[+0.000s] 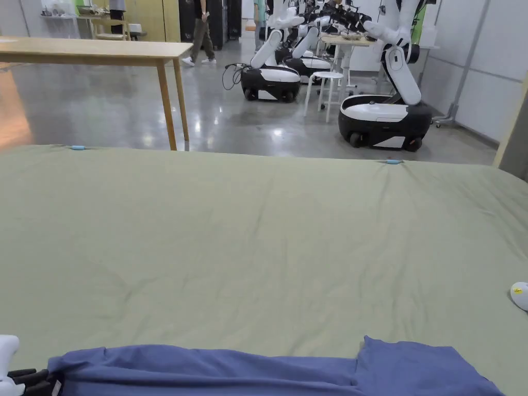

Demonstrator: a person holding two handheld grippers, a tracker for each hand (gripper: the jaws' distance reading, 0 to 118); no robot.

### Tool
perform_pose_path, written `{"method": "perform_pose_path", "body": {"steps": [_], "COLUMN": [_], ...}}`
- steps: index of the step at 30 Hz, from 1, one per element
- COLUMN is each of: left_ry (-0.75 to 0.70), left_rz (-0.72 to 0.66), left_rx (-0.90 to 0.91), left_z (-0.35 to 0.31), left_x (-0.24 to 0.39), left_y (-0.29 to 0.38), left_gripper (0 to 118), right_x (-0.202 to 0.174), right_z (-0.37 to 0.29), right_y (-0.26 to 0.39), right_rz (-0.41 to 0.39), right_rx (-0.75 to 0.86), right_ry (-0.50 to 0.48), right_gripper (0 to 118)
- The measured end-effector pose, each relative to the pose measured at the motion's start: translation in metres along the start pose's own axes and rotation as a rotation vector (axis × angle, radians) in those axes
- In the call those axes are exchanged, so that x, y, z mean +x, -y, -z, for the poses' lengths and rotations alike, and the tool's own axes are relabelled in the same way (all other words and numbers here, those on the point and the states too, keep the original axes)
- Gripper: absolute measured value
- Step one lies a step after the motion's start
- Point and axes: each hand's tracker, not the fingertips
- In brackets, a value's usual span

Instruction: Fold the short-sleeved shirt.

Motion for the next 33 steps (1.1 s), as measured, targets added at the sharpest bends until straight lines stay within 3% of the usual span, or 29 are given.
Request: {"method": "perform_pose_path", "body": {"steps": [4,5,6,7,8,9,12,15,16,17,18,19,20,24,28,31,33], "left_ry": [0.003,0.005,0.005,-0.013,-0.035,-0.024,-0.045,-0.036,-0.031,-0.042,-0.060,-0.084,-0.117,-0.227,-0.214,-0.199,-0.099], "left_rz": [-0.023,-0.024,-0.023,-0.008,0.001,-0.008,-0.059,-0.066,-0.052,-0.040,-0.029,-0.005,0.010,0.058,0.039,0.025,-0.079], "left_rx": [-0.024,-0.026,-0.028,-0.037,-0.045,-0.033,0.045,0.171,0.224,0.271,0.325,0.371,0.423,0.601,0.603,0.515,0.383], "left_z": [0.008,0.009,0.010,0.009,0.009,0.005,-0.017,-0.043,-0.051,-0.057,-0.061,-0.064,-0.066,-0.067,-0.075,-0.073,-0.068], "left_x": [-0.004,-0.005,-0.004,-0.003,-0.004,-0.004,0.007,0.035,0.048,0.060,0.074,0.088,0.102,0.132,0.136,0.117,0.086], "left_y": [0.006,0.006,0.006,0.005,0.005,0.004,-0.010,-0.028,-0.033,-0.036,-0.039,-0.040,-0.040,-0.029,-0.026,-0.029,-0.035], "left_gripper": [8,23,59,104,109,106,105,103,91,75,52,17,4,3,3,3,3], "right_x": [0.003,0.003,0.002,0.000,0.001,0.000,-0.006,-0.031,-0.043,-0.054,-0.066,-0.077,-0.092,-0.129,-0.148,-0.160,-0.169], "right_z": [0.007,0.007,0.007,0.006,0.003,0.001,-0.020,-0.036,-0.043,-0.048,-0.051,-0.052,-0.052,-0.050,-0.048,-0.048,-0.049], "right_y": [0.004,0.004,0.004,0.003,0.003,0.001,-0.007,-0.021,-0.024,-0.026,-0.028,-0.028,-0.027,-0.017,-0.012,-0.008,-0.005], "right_rz": [0.006,0.004,0.006,0.009,0.009,0.004,0.028,-0.040,-0.064,-0.077,-0.082,-0.103,-0.122,-0.153,-0.156,-0.165,-0.188], "right_rx": [-0.033,-0.043,-0.042,-0.043,-0.038,-0.032,0.079,0.201,0.275,0.341,0.408,0.455,0.510,0.638,0.655,0.687,0.698], "right_ry": [-0.009,-0.015,-0.015,-0.003,0.017,0.028,0.002,0.051,0.063,0.085,0.117,0.144,0.161,0.237,0.231,0.222,0.238], "right_gripper": [4,13,35,85,115,118,115,114,107,90,59,13,2,1,1,1,1]}}
